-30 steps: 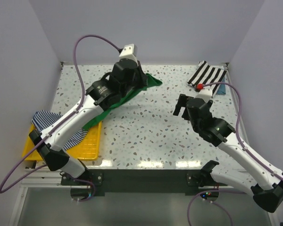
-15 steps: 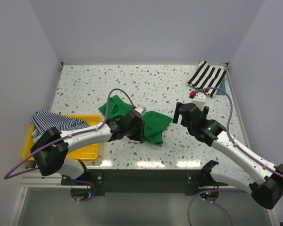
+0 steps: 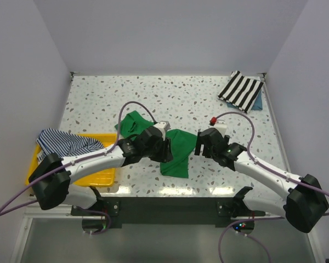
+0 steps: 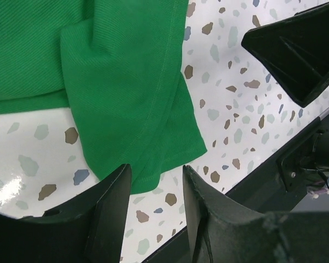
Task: Fold and stack the tank tops
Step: Move the tank top to the center of the board, then flatten the tank top out
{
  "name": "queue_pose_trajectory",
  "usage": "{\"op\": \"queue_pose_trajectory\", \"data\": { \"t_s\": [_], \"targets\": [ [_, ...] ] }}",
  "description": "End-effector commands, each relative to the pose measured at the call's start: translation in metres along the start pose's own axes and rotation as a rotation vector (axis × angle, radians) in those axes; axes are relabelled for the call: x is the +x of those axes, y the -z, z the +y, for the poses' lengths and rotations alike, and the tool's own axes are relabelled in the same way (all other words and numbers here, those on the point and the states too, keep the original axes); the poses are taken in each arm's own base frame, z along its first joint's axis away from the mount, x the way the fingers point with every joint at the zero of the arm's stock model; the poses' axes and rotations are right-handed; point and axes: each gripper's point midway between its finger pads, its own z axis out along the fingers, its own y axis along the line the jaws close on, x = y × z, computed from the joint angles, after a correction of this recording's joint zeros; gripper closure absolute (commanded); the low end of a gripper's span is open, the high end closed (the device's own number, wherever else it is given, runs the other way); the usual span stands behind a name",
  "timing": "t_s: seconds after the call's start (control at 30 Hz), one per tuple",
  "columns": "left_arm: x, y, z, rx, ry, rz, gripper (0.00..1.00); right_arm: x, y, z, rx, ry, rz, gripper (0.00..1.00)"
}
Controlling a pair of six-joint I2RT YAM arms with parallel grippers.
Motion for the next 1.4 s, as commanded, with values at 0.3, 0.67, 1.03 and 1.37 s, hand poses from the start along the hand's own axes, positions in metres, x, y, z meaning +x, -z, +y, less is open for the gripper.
{"op": "queue_pose_trajectory", "data": {
  "t_s": [0.3, 0.67, 1.03, 1.37],
  "targets": [
    [-0.031, -0.027, -0.027, 0.030, -0.020, -0.004, 0.59, -0.054, -0.057, 0.016, -0.013, -0.128, -0.049, 0.44],
    [0.024, -0.027, -0.054, 0.115, -0.204, 0.153, 0.58, -0.042, -0.109, 0.026, -0.013, -0.083, 0.025, 0.50],
    [0.068, -0.044, -0.071, 0.079, -0.389, 0.209, 0.45, -0.027, -0.123, 0.023, 0.021, -0.088, 0.074, 0.85],
    [0.049, -0.073, -0.061, -0.053, -0.383, 0.089, 0.48, -0.025, -0.123, 0.026, 0.008, -0.099, 0.086, 0.97]
  ]
}}
